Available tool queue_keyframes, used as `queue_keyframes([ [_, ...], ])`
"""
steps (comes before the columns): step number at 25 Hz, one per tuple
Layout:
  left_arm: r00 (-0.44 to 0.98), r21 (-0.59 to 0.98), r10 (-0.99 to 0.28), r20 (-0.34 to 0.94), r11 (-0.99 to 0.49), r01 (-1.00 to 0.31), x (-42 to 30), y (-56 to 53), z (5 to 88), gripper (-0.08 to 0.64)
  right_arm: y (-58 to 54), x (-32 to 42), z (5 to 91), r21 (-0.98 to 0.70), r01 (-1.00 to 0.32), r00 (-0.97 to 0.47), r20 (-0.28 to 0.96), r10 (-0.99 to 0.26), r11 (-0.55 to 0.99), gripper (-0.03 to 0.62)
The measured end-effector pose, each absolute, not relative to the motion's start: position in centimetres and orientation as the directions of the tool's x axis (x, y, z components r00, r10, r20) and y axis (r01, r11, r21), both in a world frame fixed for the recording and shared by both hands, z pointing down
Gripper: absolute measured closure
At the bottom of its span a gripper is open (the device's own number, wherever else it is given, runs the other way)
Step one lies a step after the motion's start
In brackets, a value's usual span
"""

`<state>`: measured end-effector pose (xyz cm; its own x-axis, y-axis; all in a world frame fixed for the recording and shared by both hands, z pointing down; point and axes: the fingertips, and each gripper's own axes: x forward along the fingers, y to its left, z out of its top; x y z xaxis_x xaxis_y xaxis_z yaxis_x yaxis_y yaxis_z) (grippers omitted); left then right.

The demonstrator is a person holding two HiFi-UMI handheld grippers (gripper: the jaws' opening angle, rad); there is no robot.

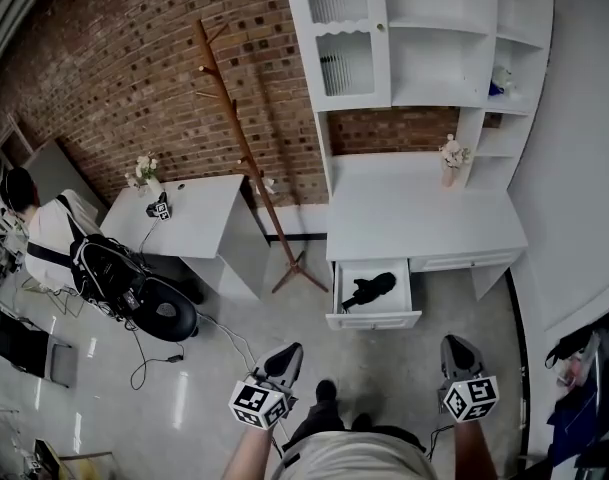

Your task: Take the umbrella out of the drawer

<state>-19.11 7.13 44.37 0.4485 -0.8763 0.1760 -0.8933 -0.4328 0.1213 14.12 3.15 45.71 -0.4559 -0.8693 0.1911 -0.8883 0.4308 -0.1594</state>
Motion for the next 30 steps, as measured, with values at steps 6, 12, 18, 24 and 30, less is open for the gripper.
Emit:
queue_keyframes([
  [6, 0.481, 0.136, -0.859, 0.175, -0.462, -0.876, -19.2, 3.7, 44.9, 0.534, 1.3, 13.8, 46.0, -0.149, -0.902, -0.43, 0.206, -0.879, 0.406, 0.557],
  [12, 0.529, 0.131, -0.83, 0.177, -0.513, -0.848, -20.0, -0.4, 44.9, 0.534, -0.7, 12.6, 45.7, -0.141, -0.92, -0.39, 0.213, -0.896, 0.366, 0.557],
  [18, 0.577, 0.136, -0.794, 0.191, -0.561, -0.817, -21.3, -5.1, 45.5, 0.534, -3.4, 11.3, 45.8, -0.14, -0.94, -0.335, 0.227, -0.914, 0.31, 0.557],
  [24, 0.62, 0.141, -0.753, 0.219, -0.604, -0.784, -21.6, -9.8, 46.4, 0.534, -6.0, 10.8, 45.9, -0.129, -0.957, -0.285, 0.25, -0.925, 0.259, 0.557],
  [30, 0.67, 0.136, -0.699, 0.25, -0.66, -0.739, -21.2, -14.3, 47.9, 0.534, -8.5, 10.1, 46.2, -0.12, -0.97, -0.236, 0.271, -0.933, 0.211, 0.557],
])
